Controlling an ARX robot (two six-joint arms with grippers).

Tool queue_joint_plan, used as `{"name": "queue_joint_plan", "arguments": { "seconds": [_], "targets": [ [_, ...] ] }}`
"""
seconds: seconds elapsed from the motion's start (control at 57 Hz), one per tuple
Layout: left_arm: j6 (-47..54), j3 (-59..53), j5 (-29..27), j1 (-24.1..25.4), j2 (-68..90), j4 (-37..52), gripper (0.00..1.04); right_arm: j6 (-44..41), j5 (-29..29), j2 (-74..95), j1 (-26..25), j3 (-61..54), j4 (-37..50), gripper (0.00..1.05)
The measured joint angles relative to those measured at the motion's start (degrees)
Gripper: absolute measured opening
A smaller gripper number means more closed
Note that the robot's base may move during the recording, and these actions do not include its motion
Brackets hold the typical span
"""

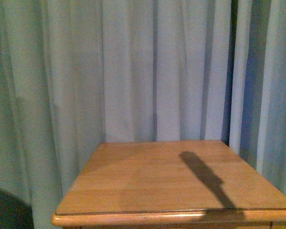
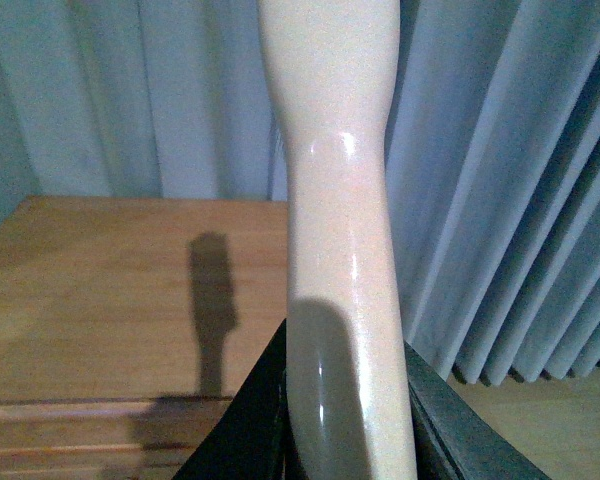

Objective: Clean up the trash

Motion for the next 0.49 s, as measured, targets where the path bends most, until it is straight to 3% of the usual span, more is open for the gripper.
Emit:
{"name": "queue_joint_plan", "arguments": {
  "seconds": [0.193, 0.491],
  "targets": [
    [0.00, 0.00, 0.00, 0.00, 0.00, -0.02, 0.27, -0.04, 3.93, -3.23, 2.60, -0.94, -1.55, 0.20],
    [0.02, 0.00, 0.59, 0.00, 0.00, -0.02, 0.27, 0.00, 5.07, -3.93, 2.67, -0.94, -1.68, 0.20]
  ]
}}
